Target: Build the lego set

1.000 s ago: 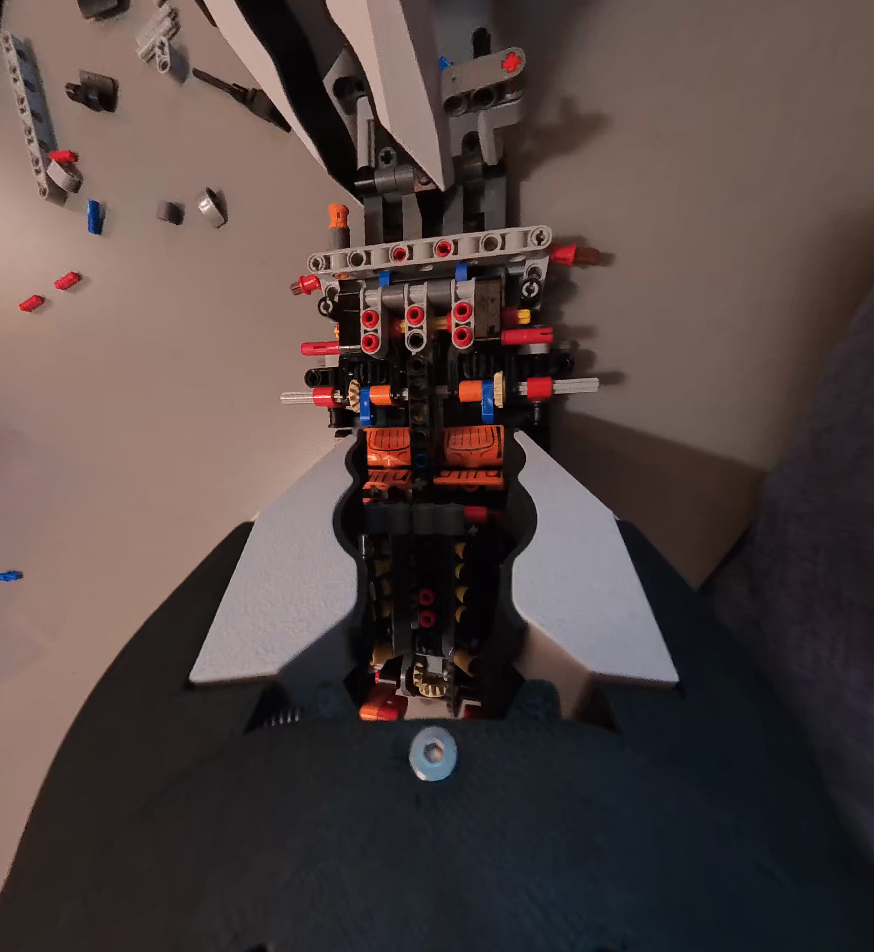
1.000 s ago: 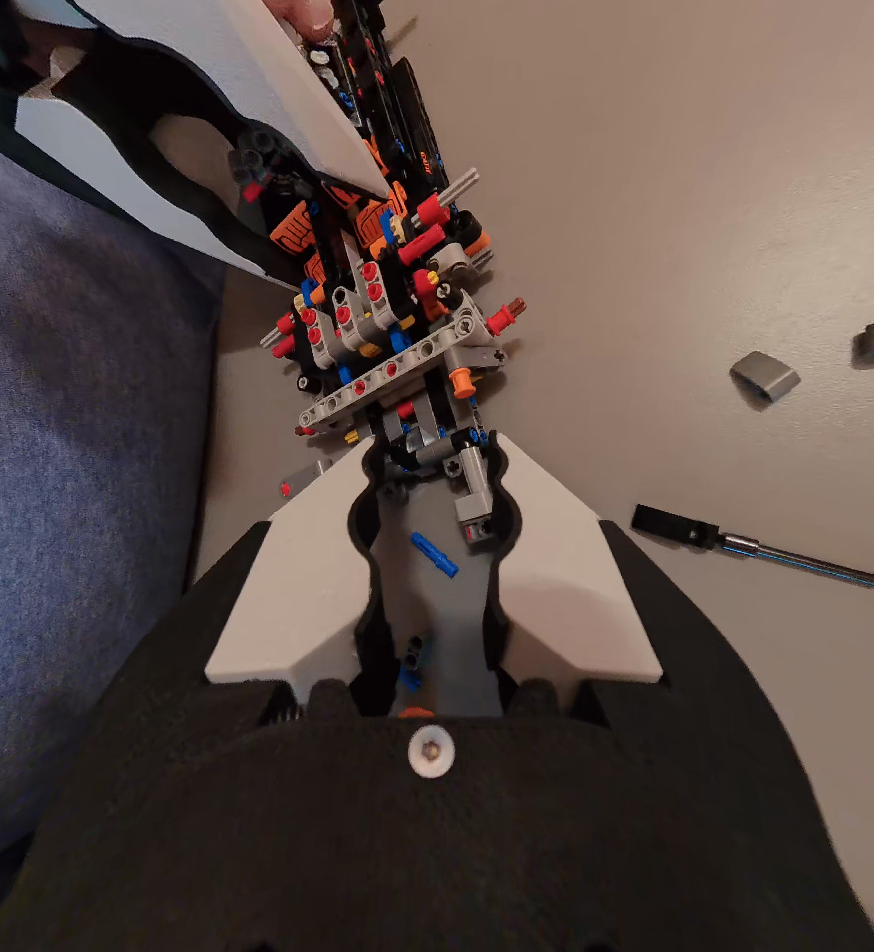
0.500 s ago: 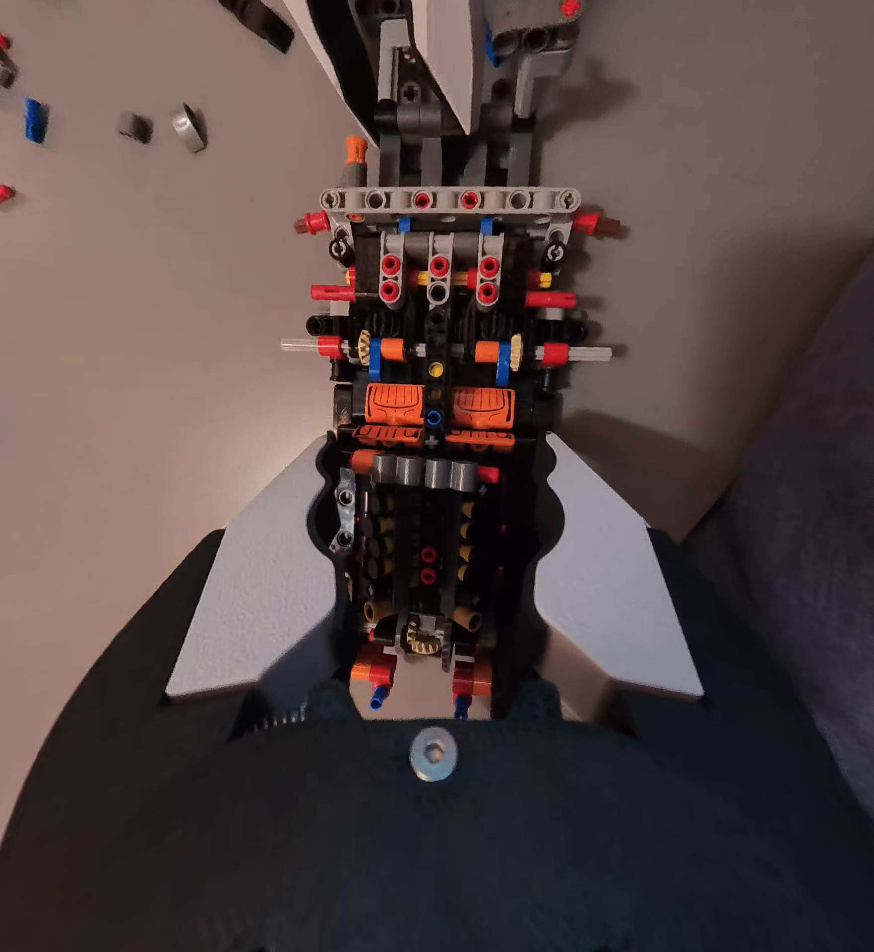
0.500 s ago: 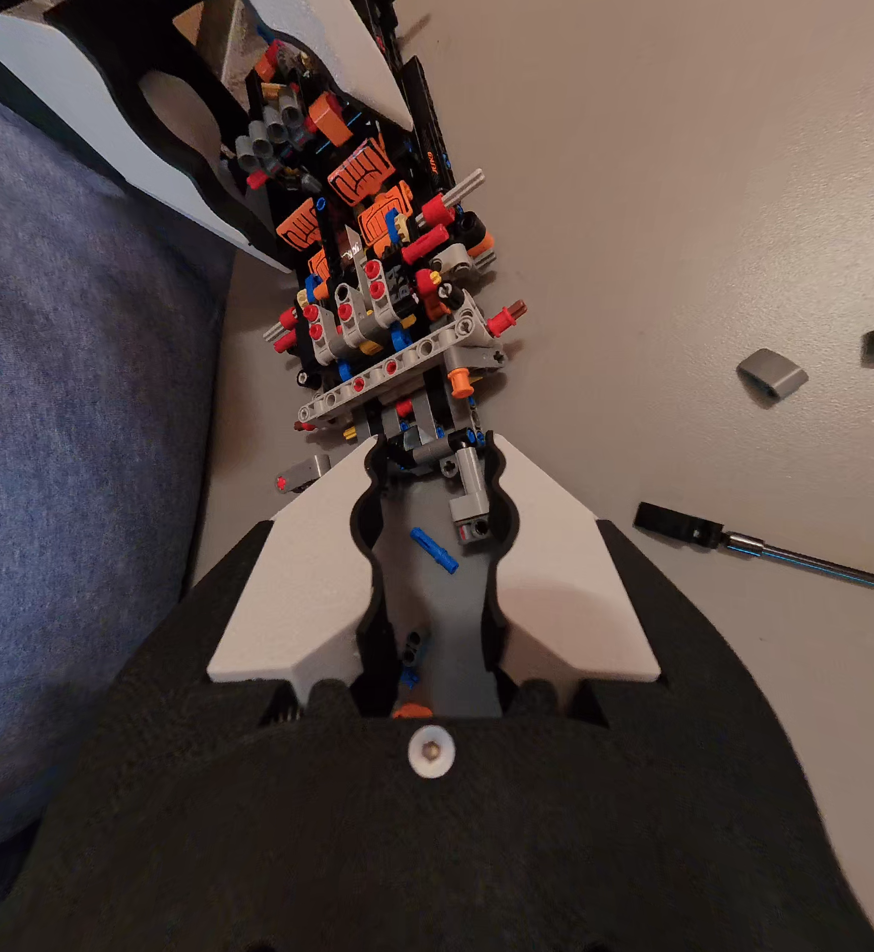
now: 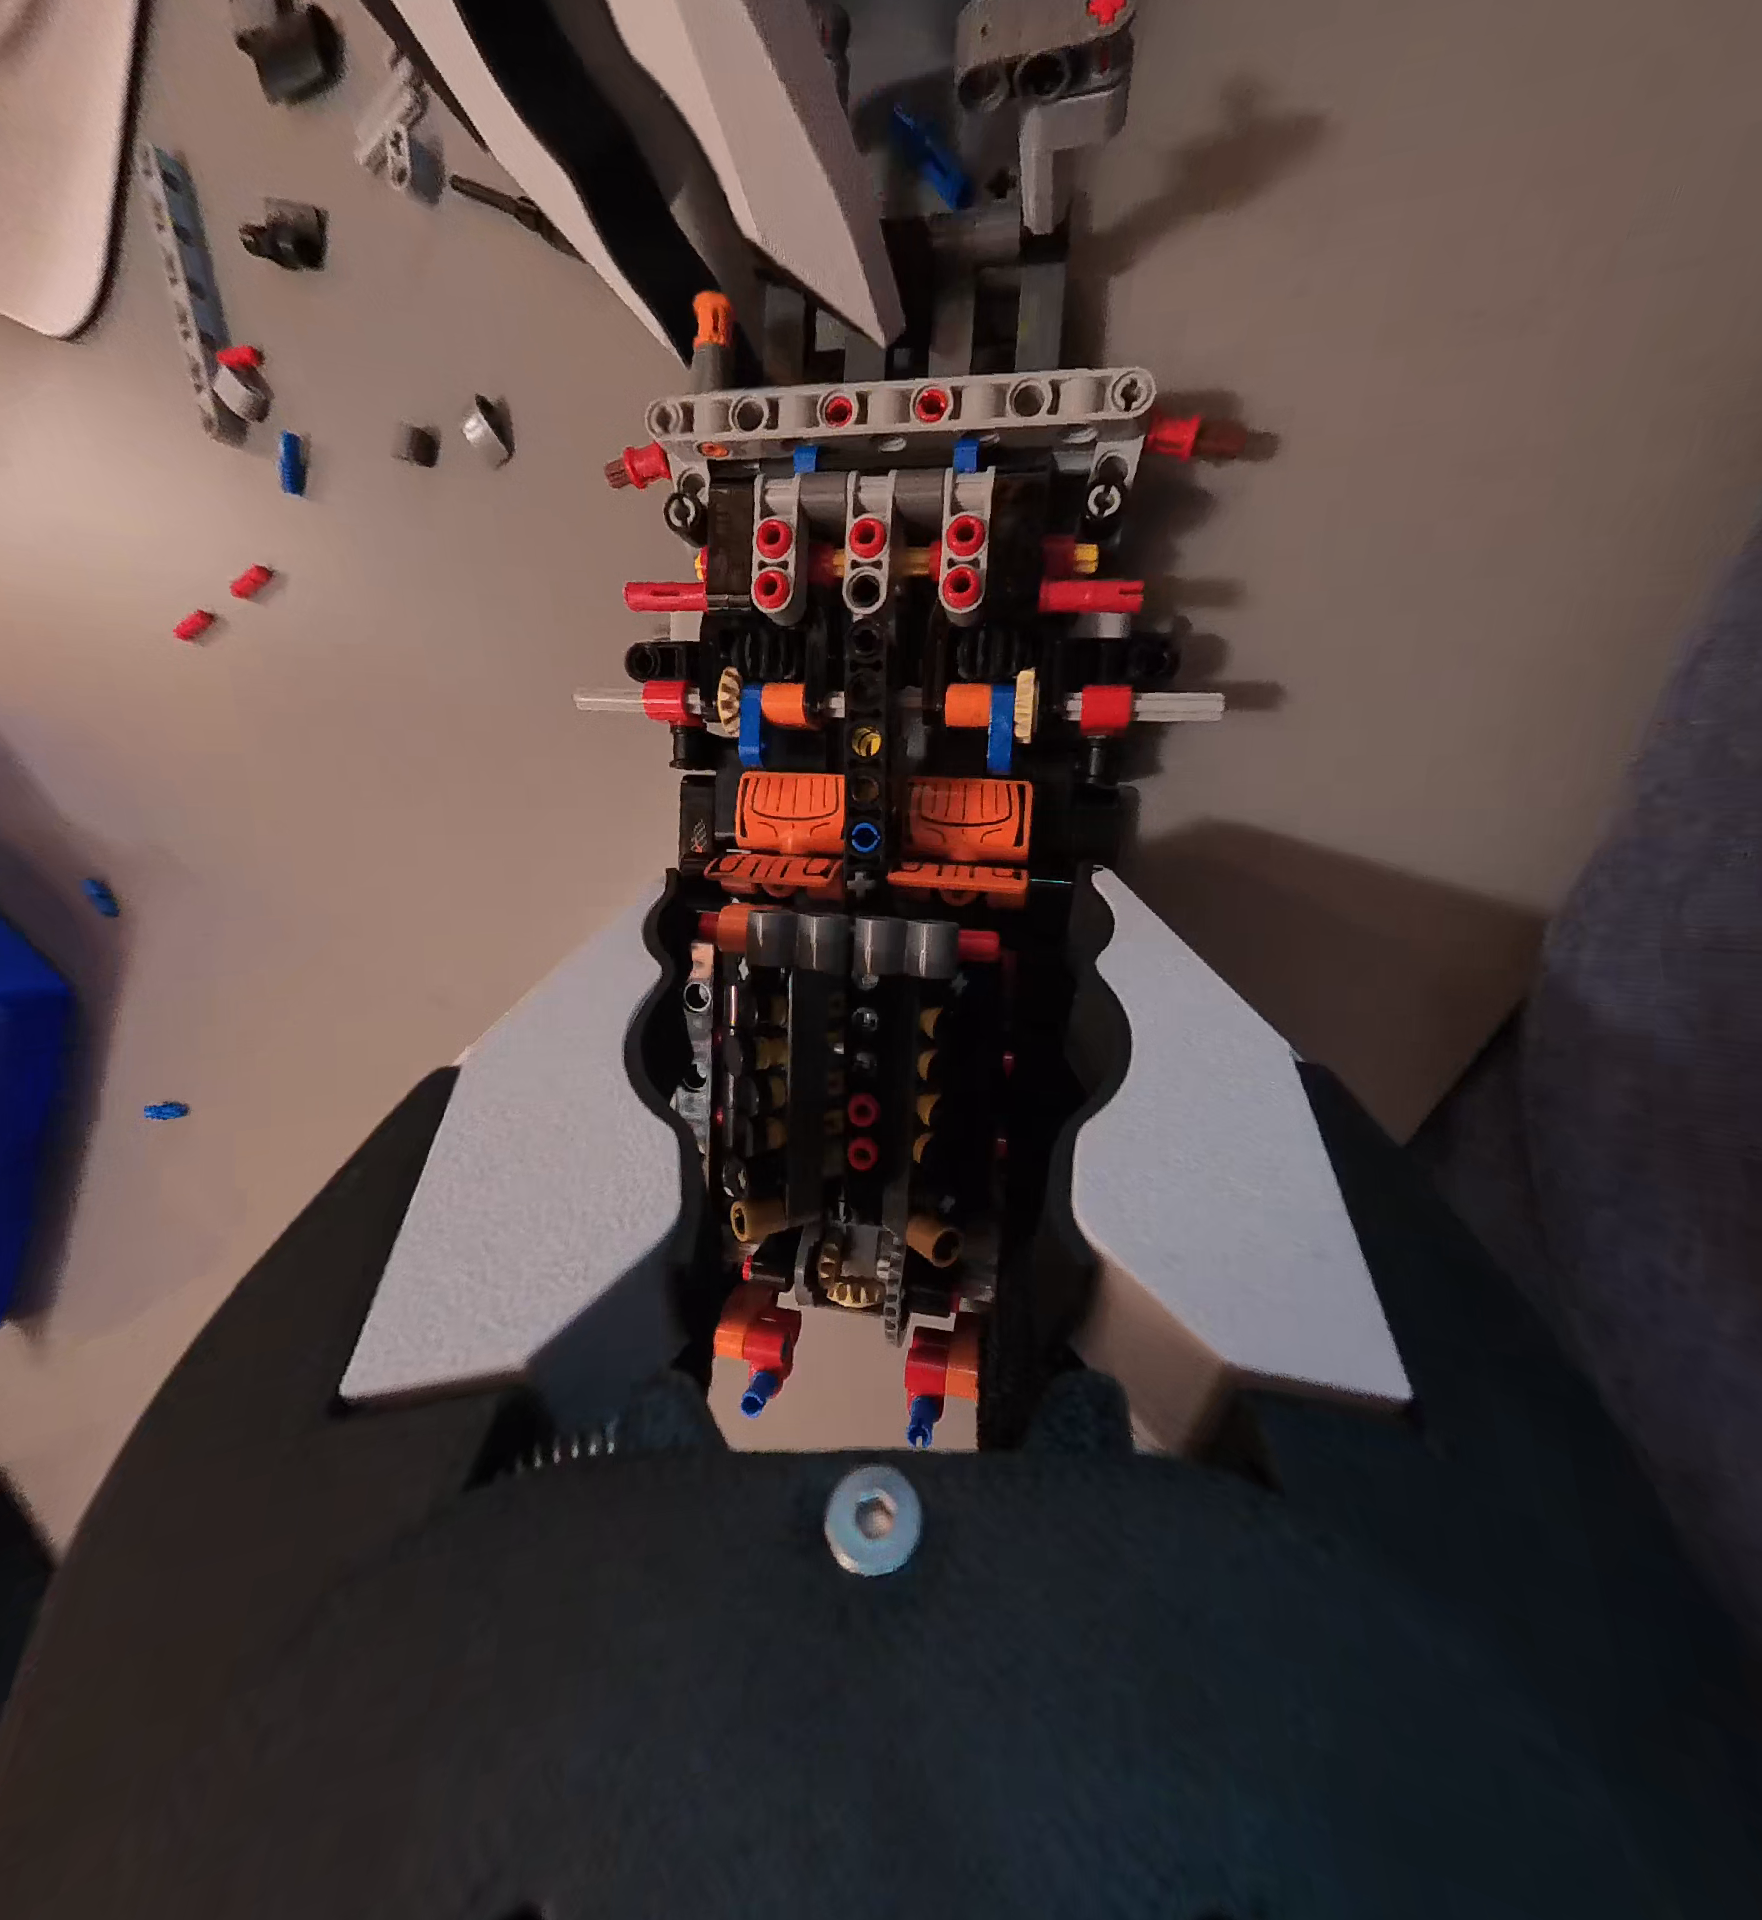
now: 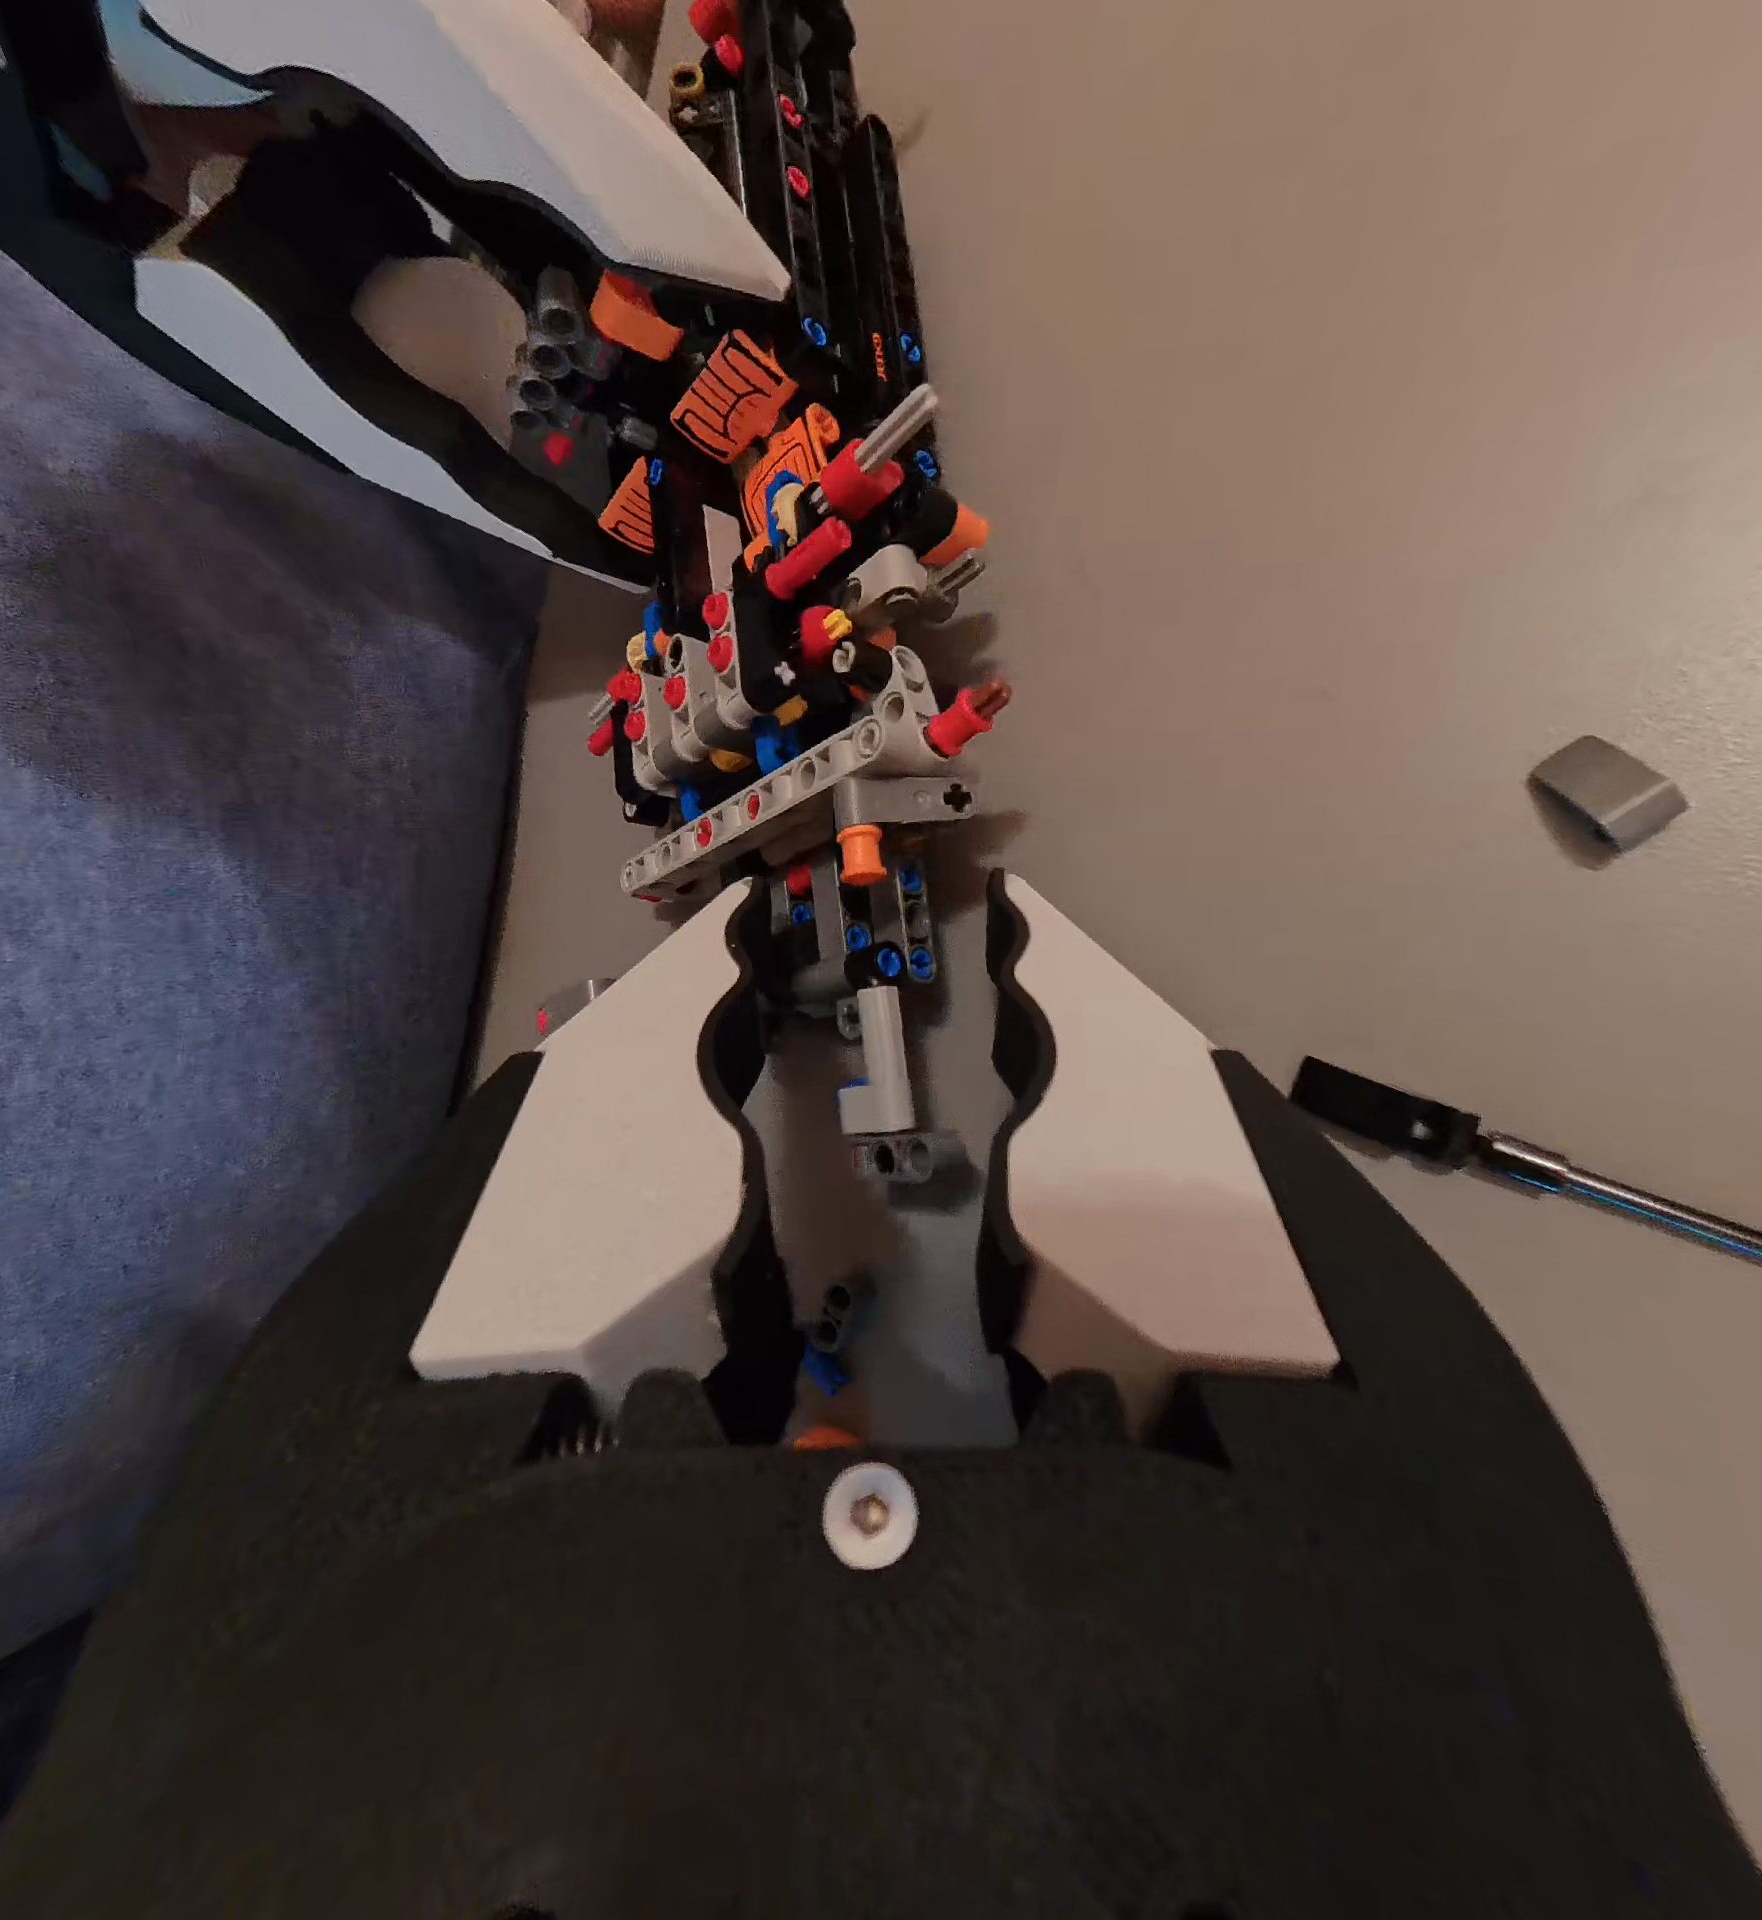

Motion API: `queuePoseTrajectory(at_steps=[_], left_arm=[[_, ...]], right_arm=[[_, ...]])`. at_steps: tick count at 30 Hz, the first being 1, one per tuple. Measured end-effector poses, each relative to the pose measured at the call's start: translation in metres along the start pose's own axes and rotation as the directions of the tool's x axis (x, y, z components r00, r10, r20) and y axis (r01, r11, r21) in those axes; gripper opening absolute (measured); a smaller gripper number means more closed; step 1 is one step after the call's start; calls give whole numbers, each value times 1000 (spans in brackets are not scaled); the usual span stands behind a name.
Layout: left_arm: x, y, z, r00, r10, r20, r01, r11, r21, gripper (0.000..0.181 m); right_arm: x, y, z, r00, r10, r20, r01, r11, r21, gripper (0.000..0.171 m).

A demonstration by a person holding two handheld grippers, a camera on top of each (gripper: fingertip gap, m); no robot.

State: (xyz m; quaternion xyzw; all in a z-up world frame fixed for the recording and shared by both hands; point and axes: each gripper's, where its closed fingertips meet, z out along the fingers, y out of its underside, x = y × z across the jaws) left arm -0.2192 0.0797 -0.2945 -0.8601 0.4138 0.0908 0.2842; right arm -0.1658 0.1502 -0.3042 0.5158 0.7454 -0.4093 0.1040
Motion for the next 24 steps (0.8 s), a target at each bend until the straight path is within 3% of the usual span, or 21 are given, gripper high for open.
queuePoseTrajectory(at_steps=[6,11,14,17,22,24], left_arm=[[-2,-7,-4,986,97,133,-101,995,22,71],[-9,-9,-9,960,145,239,-157,987,34,71],[-4,-30,-25,988,45,150,-74,978,197,72],[-19,-41,-44,991,11,133,-42,972,233,77],[-39,-39,-42,996,-81,-31,84,987,139,92],[-32,-34,-31,974,-127,-186,143,987,76,82]], right_arm=[[-17,5,9,990,21,137,-17,999,-34,21],[-22,-3,0,993,-18,114,12,999,51,12],[-21,-4,-6,998,-33,58,29,997,75,11],[-21,-5,-10,998,-59,-2,59,995,77,10],[-25,-5,-10,990,-124,-63,129,989,75,10],[-26,-6,-11,983,-155,-97,163,984,74,10]])
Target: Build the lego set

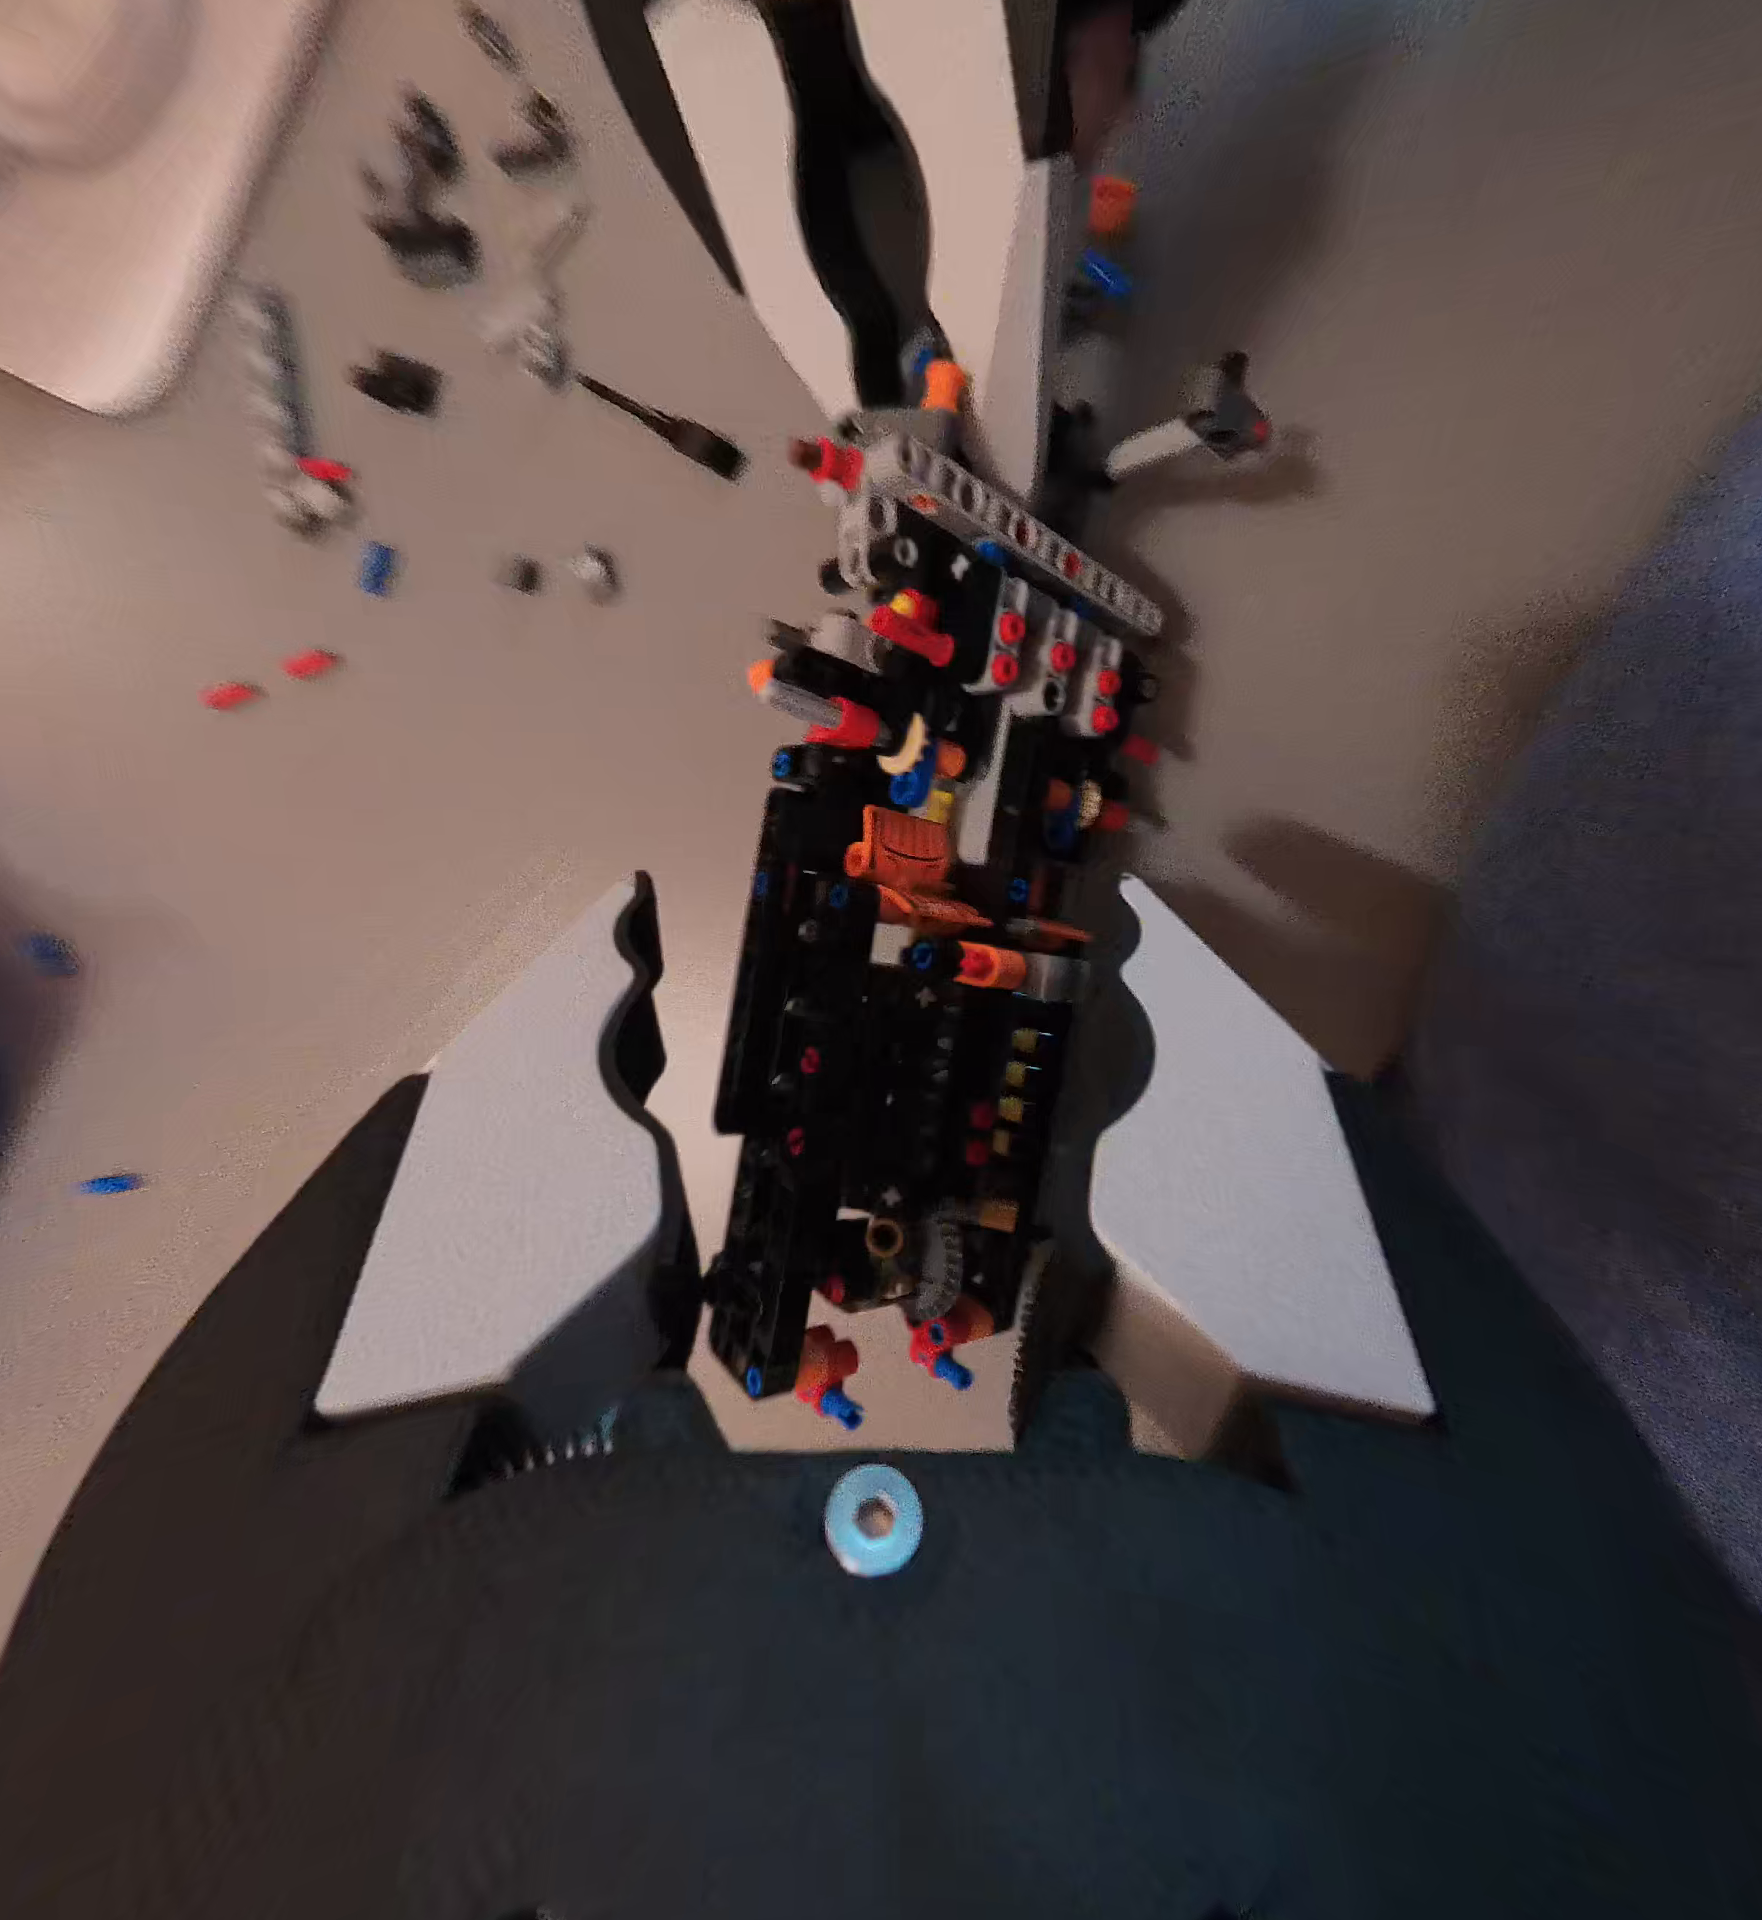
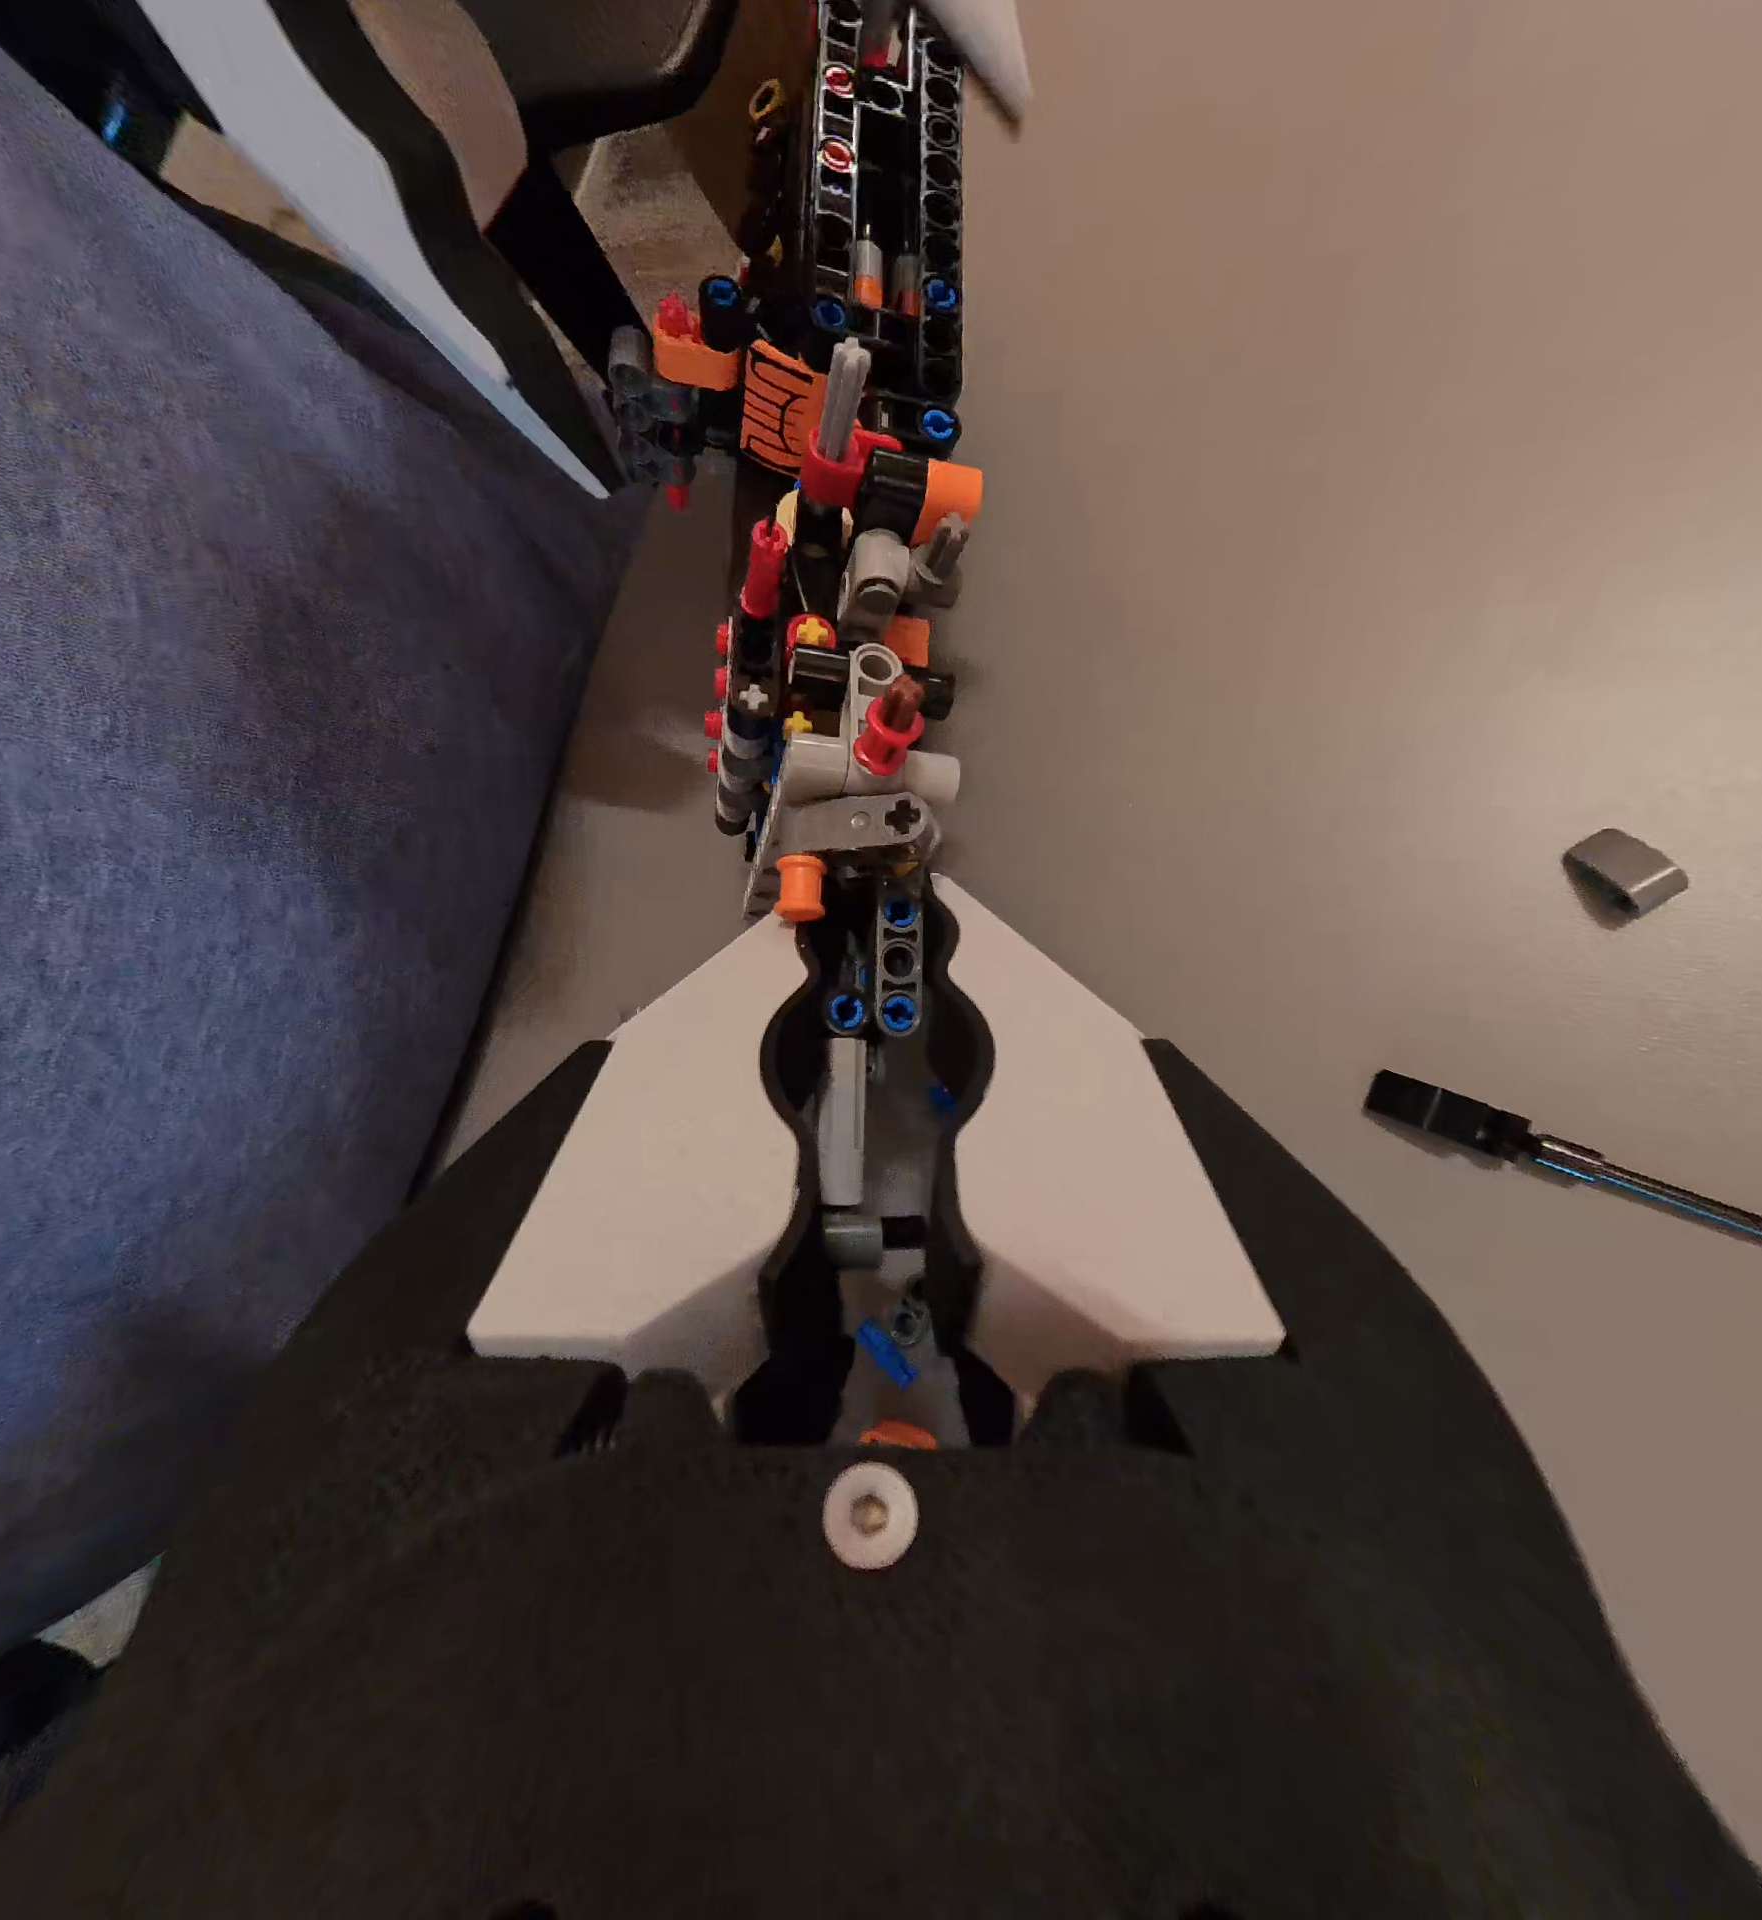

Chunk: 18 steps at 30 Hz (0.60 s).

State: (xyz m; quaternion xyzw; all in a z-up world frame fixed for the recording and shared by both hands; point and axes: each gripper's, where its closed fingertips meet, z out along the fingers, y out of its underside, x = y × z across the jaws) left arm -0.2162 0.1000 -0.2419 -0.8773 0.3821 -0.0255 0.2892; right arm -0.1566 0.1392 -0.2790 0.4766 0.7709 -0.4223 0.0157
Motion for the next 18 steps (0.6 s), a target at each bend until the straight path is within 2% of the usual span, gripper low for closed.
queuePoseTrajectory(at_steps=[2,7,9,14,16,18], left_arm=[[-3,-1,5,999,-5,-54,5,1000,-17,69],[14,0,8,953,-70,-296,45,995,-89,47],[18,6,14,949,-56,-309,14,991,-136,40],[24,3,14,943,-62,-328,20,991,-130,35],[24,2,13,949,-54,-310,17,992,-122,23],[25,1,13,957,-32,-288,-2,993,-119,23]], right_arm=[[-2,-1,-1,998,-50,-40,50,999,-5,11],[-6,-3,-2,978,-164,-128,163,986,-17,10],[-7,-3,-3,970,-189,-153,188,982,-24,10],[-11,-3,-5,946,-245,-210,247,969,-20,13],[-13,-4,-9,938,-249,-240,255,967,-4,33],[-17,-3,-15,926,-262,-271,270,963,-10,35]])
